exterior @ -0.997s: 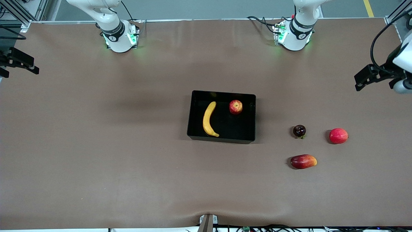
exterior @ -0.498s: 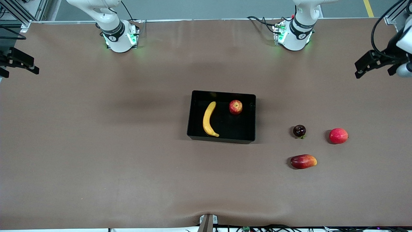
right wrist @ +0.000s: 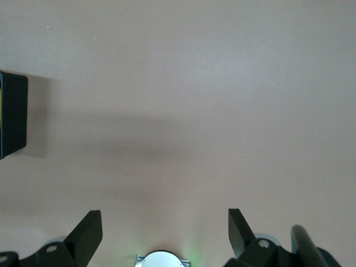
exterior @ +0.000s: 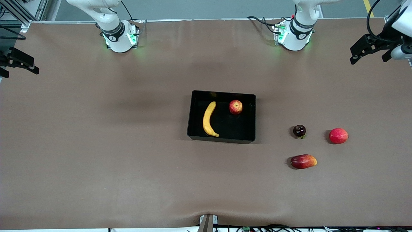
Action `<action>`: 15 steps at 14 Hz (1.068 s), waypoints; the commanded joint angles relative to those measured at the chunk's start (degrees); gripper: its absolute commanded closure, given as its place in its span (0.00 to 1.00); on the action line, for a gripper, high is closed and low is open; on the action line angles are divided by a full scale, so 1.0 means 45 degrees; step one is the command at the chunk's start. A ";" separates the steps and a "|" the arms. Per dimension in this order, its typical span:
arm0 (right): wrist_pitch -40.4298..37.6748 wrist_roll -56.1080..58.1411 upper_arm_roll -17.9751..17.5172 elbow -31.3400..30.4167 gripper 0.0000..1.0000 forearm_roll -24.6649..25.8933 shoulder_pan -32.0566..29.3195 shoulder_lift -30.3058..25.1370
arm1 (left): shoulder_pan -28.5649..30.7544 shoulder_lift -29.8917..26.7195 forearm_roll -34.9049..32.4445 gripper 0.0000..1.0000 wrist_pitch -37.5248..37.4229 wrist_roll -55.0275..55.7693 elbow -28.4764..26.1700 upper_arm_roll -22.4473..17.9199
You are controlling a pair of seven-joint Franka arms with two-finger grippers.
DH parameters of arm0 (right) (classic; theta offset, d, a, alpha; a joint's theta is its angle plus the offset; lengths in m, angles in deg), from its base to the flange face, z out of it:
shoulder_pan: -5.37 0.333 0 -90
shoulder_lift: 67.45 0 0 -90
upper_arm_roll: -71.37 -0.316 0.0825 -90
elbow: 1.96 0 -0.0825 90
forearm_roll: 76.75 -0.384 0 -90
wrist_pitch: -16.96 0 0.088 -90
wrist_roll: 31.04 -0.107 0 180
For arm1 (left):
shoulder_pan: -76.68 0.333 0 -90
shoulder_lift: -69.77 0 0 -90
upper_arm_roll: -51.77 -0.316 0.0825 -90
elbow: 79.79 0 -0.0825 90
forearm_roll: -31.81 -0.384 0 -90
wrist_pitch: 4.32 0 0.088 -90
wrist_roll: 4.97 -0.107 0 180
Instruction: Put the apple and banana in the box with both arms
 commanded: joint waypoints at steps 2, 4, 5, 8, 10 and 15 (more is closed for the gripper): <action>-0.0066 -0.0174 -0.0049 -0.0053 0.00 0.0096 -0.0014 -0.0130 | 0.0081 0.0033 0.0112 0.00 -0.0093 -0.0166 0.0135 -0.0231; -0.0085 -0.0174 -0.0049 -0.0053 0.00 0.0096 -0.0034 -0.0130 | 0.0081 0.0169 0.0208 0.00 -0.0093 -0.0185 0.0155 -0.0231; -0.0066 -0.0154 -0.0049 -0.0053 0.00 0.0115 -0.0034 -0.0130 | 0.0062 0.0228 0.0228 0.00 -0.0093 -0.0205 0.0155 -0.0211; -0.0046 -0.0154 -0.0049 -0.0034 0.00 0.0115 0.0005 -0.0130 | -0.0056 0.0443 0.0229 0.00 -0.0093 -0.0166 0.0116 -0.0075; -0.0027 -0.0154 -0.0049 -0.0034 0.00 0.0115 -0.0014 -0.0130 | -0.0075 0.0580 0.0209 0.00 -0.0074 -0.0166 0.0135 -0.0074; -0.0046 -0.0154 -0.0049 -0.0034 0.00 0.0115 -0.0014 -0.0130 | -0.0095 0.0814 0.0131 0.00 0.0044 -0.0146 0.0155 -0.0074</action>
